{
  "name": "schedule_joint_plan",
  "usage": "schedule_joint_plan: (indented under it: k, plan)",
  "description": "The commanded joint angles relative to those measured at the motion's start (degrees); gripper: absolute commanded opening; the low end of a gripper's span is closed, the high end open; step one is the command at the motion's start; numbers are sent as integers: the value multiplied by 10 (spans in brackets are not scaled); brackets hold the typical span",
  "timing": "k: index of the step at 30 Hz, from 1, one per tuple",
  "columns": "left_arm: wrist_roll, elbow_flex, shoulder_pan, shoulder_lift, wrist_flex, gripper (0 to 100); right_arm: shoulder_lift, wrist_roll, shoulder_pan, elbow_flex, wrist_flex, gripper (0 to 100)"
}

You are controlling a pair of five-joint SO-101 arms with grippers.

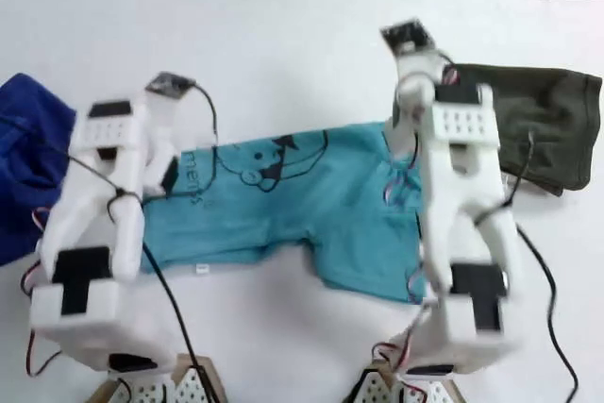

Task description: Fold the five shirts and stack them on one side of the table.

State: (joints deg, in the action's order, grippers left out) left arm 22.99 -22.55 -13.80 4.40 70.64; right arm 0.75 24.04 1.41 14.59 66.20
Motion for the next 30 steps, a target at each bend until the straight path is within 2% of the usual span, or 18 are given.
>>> schedule_joint_plan:
  k: [1,5,12,17,22,30]
  plan:
    - [4,-72,4,-62,-47,26,143,25,7,166,-56,19]
    - [28,-119,4,-62,-62,26,207,69,13,292,-85,19]
    - [33,-198,1,-62,-105,26,213,110,-15,433,-191,19]
    - [76,-206,-26,-62,-114,26,213,152,-59,461,-212,19]
    - [76,-162,-67,-62,-114,26,213,186,-105,467,-211,19]
    - [73,-119,-55,-62,-87,26,218,189,-146,466,-206,19]
